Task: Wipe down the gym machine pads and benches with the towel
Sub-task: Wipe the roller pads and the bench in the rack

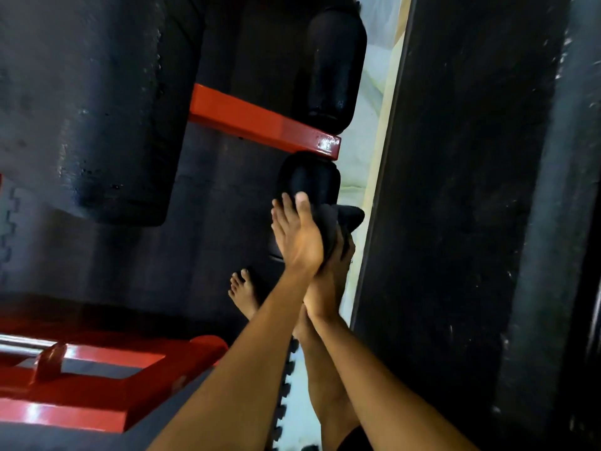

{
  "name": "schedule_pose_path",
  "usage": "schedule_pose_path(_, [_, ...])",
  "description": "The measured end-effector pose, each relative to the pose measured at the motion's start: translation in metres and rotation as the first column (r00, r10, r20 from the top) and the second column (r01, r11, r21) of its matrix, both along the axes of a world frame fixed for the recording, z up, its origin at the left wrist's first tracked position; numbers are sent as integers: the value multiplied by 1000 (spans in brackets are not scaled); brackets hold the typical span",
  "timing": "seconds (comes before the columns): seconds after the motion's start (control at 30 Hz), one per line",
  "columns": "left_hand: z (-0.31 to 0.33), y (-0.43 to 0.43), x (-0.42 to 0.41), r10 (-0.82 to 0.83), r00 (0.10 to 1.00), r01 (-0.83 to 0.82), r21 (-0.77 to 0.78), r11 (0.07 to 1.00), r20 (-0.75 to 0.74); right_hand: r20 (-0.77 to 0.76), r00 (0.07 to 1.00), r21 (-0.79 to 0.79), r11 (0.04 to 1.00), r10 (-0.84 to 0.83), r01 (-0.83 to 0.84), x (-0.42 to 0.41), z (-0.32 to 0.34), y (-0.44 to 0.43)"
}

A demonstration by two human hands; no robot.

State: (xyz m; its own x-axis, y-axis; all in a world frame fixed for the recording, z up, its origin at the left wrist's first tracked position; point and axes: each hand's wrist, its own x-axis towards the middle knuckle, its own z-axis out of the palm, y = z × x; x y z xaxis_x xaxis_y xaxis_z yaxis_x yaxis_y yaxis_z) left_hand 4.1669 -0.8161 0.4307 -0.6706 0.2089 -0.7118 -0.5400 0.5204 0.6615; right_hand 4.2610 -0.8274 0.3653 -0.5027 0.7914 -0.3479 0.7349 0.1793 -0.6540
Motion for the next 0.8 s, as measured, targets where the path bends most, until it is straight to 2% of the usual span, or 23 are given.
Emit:
schedule_pose_path(0.1, [-8, -5, 11, 16, 998, -12, 59, 998, -58, 15, 995, 49, 994, 100, -100, -28, -10, 38])
schedule_pose_path(0.17, [-19, -15, -1, 81, 996, -79, 66, 995, -32, 9, 999, 95, 994, 47, -48, -72, -7, 66])
schedule_pose_path(0.27, [-30, -28, -26, 185, 974, -192, 43, 980, 131, 69, 997, 72, 997, -41, 36, -112, 1, 83])
schedule_pose_path(0.37, [-38, -37, -48, 181, 938, -199, 33, 979, 295, 16, 1000, 97, 995, -3, 2, -88, -2, 63])
schedule_pose_path(0.47, [-43, -39, -55, 171, 908, -229, 109, 967, 383, -20, 999, 126, 991, 47, -44, -31, -4, 15])
schedule_pose_path(0.53, [-44, -35, -50, 197, 885, -271, 123, 955, 421, -34, 998, 90, 995, 47, -44, 3, -1, -17])
schedule_pose_path(0.6, [-48, -33, -42, 228, 885, -291, 99, 952, 406, -55, 998, 33, 999, 23, -21, 8, 0, -23])
schedule_pose_path(0.67, [-58, -31, -30, 246, 892, -292, 68, 954, 378, -28, 1000, 44, 999, 11, -9, -17, -5, 3])
schedule_pose_path(0.73, [-38, -21, -19, 207, 947, -223, 39, 974, 245, 16, 1000, 104, 994, 13, -15, -57, -9, 42])
schedule_pose_path(0.8, [-14, -12, -7, 140, 979, -146, 29, 989, 146, 48, 999, 96, 995, -20, 15, -92, -11, 72])
